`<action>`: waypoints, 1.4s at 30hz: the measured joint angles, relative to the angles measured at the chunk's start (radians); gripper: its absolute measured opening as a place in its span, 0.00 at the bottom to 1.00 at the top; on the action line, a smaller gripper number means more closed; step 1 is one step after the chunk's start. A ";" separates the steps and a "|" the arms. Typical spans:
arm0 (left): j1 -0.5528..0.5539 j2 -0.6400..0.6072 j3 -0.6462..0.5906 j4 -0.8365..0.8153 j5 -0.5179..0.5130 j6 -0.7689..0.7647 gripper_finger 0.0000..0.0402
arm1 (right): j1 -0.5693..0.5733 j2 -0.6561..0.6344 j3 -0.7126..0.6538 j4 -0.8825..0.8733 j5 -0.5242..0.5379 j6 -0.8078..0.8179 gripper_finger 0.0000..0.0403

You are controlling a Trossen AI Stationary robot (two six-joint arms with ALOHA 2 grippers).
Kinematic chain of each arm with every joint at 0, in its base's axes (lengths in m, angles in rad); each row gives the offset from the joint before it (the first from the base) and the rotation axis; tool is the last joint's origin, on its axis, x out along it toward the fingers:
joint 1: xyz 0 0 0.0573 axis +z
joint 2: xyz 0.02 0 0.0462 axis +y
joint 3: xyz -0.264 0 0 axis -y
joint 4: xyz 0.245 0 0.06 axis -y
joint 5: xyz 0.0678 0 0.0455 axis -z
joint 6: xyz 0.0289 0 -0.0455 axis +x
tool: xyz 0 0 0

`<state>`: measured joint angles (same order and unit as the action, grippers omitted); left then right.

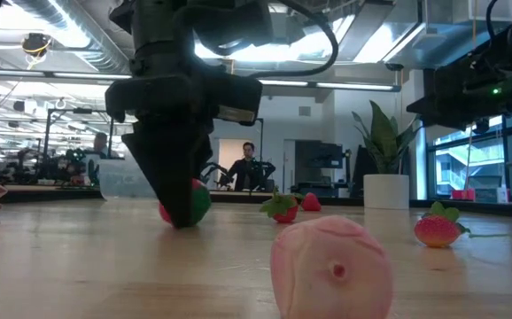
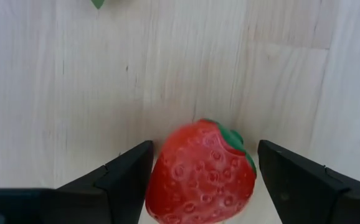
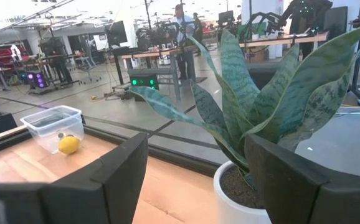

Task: Pick and placing Produce into tupperware
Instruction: Put the red strawberry into the transparent container

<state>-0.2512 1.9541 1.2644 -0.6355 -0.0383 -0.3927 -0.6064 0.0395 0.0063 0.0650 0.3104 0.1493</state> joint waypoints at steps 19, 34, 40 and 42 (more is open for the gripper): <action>0.000 0.000 0.000 -0.003 0.000 -0.001 0.48 | 0.000 0.000 0.000 0.000 0.000 0.000 0.67; 0.065 -0.097 0.184 -0.321 -0.194 0.064 0.48 | 0.000 0.000 0.000 0.000 0.000 0.003 0.67; 0.153 -0.216 0.266 -0.546 -0.381 0.089 0.50 | 0.000 0.000 0.000 0.000 0.000 0.004 0.67; 0.187 -0.266 0.290 -0.603 -0.459 0.089 0.49 | 0.000 0.000 0.000 0.000 0.000 0.004 0.67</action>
<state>-0.0647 1.6881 1.5547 -1.2387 -0.4974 -0.3037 -0.6060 0.0395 0.0063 0.0654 0.3099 0.1532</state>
